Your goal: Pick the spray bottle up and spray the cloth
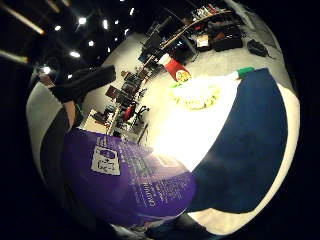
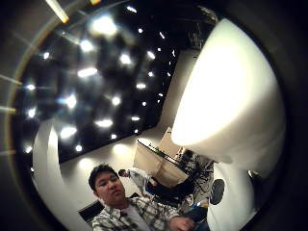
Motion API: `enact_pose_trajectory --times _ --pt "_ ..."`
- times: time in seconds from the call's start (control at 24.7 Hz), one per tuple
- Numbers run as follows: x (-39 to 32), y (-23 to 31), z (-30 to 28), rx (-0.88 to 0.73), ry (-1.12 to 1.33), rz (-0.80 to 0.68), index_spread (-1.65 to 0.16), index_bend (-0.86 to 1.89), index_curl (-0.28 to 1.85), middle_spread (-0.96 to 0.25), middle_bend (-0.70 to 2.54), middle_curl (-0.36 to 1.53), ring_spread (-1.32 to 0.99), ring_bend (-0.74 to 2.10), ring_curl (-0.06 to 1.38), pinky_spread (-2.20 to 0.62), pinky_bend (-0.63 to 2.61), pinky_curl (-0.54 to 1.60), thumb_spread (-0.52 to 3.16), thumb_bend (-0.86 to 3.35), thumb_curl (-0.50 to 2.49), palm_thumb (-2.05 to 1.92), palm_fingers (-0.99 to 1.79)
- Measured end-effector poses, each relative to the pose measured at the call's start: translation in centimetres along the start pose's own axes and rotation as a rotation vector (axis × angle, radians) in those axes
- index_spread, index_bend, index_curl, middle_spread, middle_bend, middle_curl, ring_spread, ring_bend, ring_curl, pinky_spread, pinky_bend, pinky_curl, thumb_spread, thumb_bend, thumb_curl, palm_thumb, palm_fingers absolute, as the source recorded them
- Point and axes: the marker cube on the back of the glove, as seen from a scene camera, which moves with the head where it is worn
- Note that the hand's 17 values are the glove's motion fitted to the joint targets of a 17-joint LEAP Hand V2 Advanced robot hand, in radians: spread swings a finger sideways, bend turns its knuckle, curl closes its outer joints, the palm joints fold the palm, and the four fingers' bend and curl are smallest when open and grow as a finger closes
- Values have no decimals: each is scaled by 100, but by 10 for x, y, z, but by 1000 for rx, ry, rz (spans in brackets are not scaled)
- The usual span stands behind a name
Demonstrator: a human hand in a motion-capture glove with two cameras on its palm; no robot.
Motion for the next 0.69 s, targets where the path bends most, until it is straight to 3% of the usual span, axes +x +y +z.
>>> enact_pose_trajectory --times 0.69 --pt "112 -28 52 -27 83 19 -28 10 48 -13 43 52 -19 51 47 -6 35 40 38 -2 75 114 100"
